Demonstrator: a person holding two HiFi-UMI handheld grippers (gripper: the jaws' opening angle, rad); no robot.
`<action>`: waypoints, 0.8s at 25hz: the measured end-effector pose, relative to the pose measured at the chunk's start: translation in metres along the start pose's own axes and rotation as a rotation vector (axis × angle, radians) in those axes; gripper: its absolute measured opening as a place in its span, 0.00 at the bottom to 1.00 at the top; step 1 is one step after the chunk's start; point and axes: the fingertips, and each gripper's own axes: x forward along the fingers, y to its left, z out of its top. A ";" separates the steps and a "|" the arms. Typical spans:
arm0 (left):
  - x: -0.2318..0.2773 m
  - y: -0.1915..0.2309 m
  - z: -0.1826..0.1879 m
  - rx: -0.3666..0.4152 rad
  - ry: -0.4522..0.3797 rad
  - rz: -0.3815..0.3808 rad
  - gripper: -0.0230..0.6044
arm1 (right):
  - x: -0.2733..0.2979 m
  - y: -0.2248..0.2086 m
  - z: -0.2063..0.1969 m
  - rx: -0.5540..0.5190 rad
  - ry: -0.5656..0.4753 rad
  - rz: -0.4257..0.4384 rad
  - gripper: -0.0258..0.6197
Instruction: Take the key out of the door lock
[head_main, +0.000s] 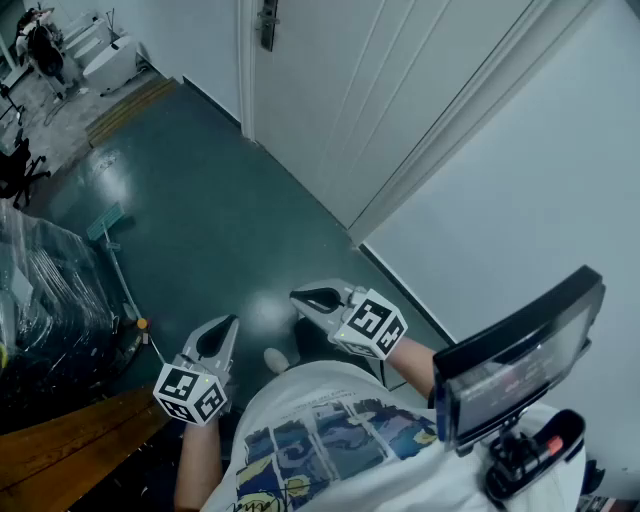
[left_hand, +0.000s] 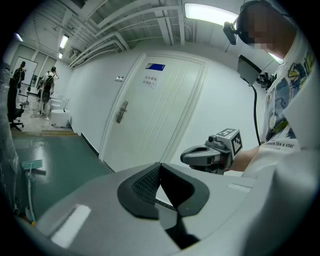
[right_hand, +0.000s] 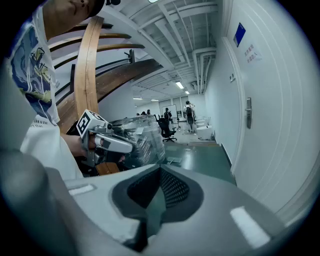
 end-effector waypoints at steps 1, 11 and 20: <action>-0.002 0.000 0.000 0.002 0.000 0.006 0.04 | 0.001 0.003 0.001 -0.002 0.000 0.008 0.04; -0.009 0.003 0.000 0.001 -0.002 0.026 0.04 | 0.009 0.007 0.004 -0.011 0.005 0.026 0.04; -0.010 0.003 0.000 0.000 -0.009 0.016 0.04 | 0.007 0.003 0.006 -0.029 -0.011 -0.023 0.05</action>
